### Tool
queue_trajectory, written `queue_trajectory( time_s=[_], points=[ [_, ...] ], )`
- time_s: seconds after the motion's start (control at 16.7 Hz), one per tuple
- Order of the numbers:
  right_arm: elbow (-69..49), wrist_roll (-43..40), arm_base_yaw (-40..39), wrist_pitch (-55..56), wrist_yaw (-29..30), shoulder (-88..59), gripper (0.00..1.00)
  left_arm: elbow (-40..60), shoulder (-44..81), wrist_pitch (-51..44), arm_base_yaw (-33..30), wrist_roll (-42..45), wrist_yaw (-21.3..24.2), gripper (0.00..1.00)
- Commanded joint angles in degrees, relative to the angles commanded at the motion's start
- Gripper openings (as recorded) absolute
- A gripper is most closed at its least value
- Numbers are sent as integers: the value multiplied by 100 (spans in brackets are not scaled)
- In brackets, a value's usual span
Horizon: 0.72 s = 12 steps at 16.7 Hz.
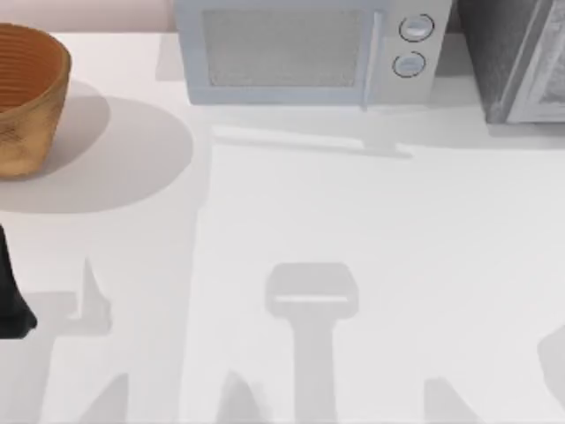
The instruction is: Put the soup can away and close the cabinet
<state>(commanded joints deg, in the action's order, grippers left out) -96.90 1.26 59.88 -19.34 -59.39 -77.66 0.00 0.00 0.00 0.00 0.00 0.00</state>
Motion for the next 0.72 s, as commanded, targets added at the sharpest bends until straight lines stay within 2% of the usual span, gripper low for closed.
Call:
queue_trajectory(
  time_s=[0.48,0.72],
  points=[
    [-299,-2,-3,-283,13,83,100,0,0,0,0,0,0,100],
    [-271,28,-584,-299,588,116,100,0,0,0,0,0,0,100]
  ],
)
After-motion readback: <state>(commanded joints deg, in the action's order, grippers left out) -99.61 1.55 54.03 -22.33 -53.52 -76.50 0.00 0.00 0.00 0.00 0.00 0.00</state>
